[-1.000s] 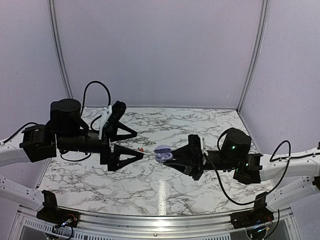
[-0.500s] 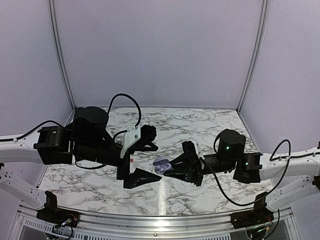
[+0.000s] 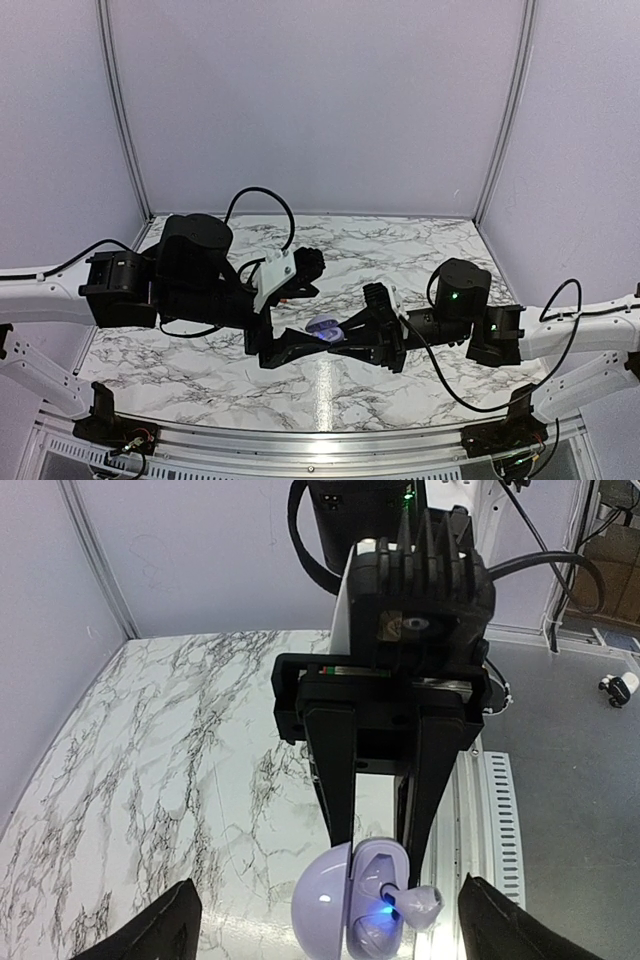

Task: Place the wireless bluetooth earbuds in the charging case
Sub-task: Adjust the right earbud in the right side groove of the charging case.

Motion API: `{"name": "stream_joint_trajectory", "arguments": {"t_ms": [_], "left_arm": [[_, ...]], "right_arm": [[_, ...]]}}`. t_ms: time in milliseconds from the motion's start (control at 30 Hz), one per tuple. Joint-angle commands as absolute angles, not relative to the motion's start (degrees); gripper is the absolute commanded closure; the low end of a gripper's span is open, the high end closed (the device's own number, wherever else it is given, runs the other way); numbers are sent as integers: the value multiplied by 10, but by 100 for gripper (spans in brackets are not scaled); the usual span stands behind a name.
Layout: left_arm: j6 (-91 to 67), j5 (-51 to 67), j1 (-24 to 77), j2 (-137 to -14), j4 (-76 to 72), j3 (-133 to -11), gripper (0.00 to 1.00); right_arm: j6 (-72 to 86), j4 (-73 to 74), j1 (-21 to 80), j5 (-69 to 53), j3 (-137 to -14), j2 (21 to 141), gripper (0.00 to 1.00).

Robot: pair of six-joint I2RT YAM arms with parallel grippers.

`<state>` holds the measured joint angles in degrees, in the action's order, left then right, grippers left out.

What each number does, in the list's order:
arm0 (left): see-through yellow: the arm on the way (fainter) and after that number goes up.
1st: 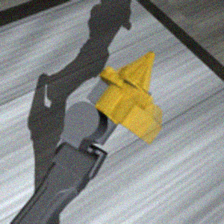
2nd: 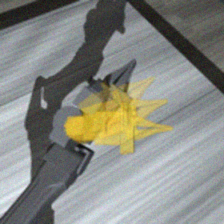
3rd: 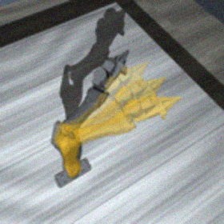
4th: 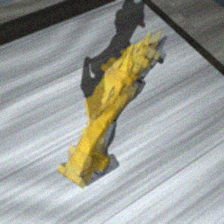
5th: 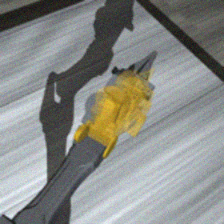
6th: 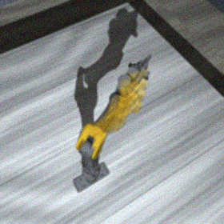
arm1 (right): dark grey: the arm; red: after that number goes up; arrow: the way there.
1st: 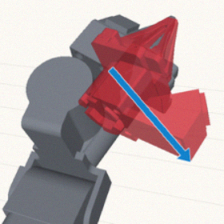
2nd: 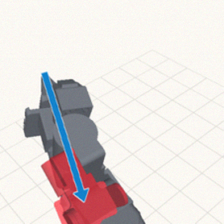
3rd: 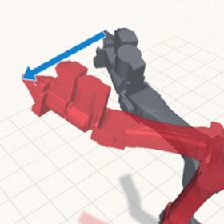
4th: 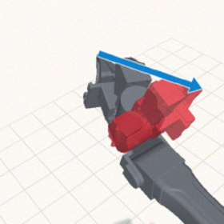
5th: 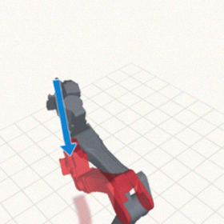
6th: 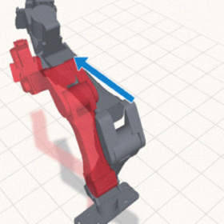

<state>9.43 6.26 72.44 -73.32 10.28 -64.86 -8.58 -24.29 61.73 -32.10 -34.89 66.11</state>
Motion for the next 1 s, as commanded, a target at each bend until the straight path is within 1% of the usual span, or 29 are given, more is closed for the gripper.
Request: {"name": "stream_joint_trajectory", "arguments": {"t_ms": [0,733,967], "left_arm": [[92,34,727,-738,107,-668,9],[86,4,727,-754,108,-676,14],[72,-56,727,-762,109,-685,17]], "right_arm": [[-89,-237,622,-328,-374,654,100],[-91,-234,626,-327,-378,652,100],[-92,-234,627,-331,-378,652,100]]}}
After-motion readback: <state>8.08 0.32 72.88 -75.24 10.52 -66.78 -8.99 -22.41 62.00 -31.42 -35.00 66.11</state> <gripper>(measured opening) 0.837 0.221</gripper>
